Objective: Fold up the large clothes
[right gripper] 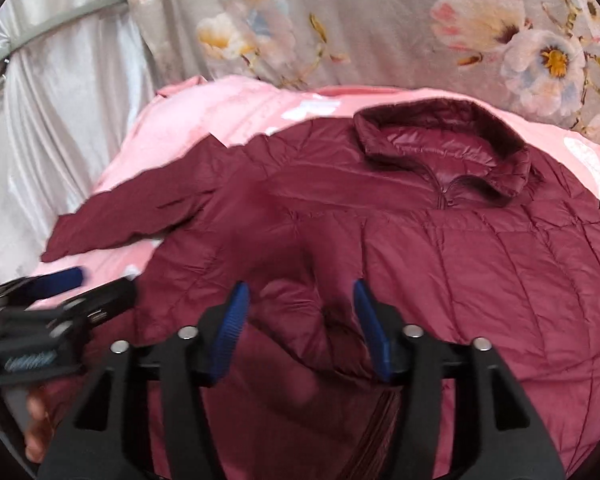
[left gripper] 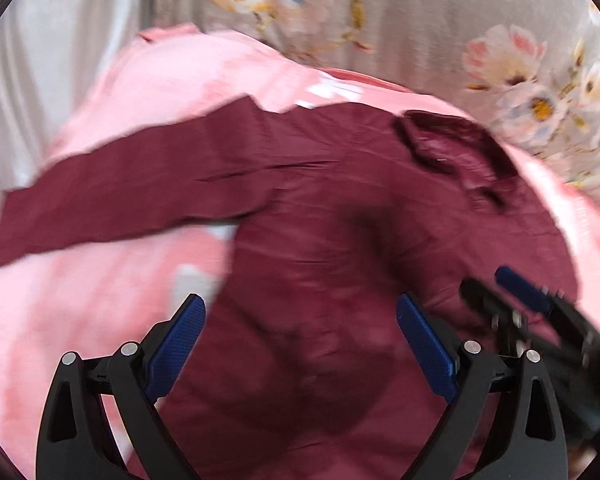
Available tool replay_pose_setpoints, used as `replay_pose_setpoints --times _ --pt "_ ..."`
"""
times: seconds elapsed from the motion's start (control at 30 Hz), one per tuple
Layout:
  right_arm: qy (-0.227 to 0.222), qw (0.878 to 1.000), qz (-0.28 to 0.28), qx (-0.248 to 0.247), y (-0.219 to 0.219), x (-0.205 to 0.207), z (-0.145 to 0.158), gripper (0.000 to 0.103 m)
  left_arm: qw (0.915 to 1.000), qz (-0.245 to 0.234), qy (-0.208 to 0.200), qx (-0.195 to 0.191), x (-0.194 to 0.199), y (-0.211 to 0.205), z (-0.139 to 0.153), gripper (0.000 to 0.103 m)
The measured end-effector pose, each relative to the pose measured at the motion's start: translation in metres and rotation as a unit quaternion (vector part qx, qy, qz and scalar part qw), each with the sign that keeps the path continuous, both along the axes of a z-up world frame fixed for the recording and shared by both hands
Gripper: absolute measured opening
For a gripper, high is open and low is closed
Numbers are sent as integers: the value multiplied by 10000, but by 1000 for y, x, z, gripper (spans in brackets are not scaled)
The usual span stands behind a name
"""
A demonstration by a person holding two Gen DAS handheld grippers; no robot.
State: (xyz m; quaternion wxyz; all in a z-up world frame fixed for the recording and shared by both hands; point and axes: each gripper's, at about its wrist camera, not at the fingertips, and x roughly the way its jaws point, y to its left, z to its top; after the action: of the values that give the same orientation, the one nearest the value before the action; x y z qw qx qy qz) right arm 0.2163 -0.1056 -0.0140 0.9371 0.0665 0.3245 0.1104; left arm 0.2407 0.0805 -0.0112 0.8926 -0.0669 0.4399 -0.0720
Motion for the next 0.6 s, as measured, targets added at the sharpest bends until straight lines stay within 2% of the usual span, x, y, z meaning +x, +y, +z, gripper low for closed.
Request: replay_pose_setpoints --times 0.1,0.23,0.33,0.4,0.43,0.47,0.5,0.53,0.57,0.6 --pt "-64 9984 -358 421 -35 -16 10 60 9985 -191 286 -431 16 -14 -8 94" --pt "17 9874 -1313 888 -113 -40 5 61 9942 -297 720 -748 32 -29 -24 94" --pt "188 9691 -2109 1266 -176 -49 -9 61 9886 -334 1032 -1044 43 -35 -37 93" --pt "292 9519 -2542 1685 -217 -52 -22 61 9881 -297 1071 -1061 48 -38 -39 89" --pt "338 9459 -2678 1802 -228 -50 -27 61 9885 -290 1055 -1044 50 -39 -39 78" --pt "405 9384 -2840 1928 -242 -49 -34 62 9885 -310 1048 -1044 51 -40 -38 71" --pt "497 9293 -3009 2082 -256 -46 -43 62 9885 -361 1053 -1023 54 -41 -37 57" --pt "565 9231 -3103 2201 -265 -43 -51 62 9891 -359 1052 -965 56 -42 -36 37" --pt "600 9168 -3184 2335 -273 -40 -58 59 9903 -320 1037 -864 58 -42 -35 26" --pt "612 9091 -3248 2535 -283 -36 -66 56 9920 -280 981 -740 59 -40 -33 10"
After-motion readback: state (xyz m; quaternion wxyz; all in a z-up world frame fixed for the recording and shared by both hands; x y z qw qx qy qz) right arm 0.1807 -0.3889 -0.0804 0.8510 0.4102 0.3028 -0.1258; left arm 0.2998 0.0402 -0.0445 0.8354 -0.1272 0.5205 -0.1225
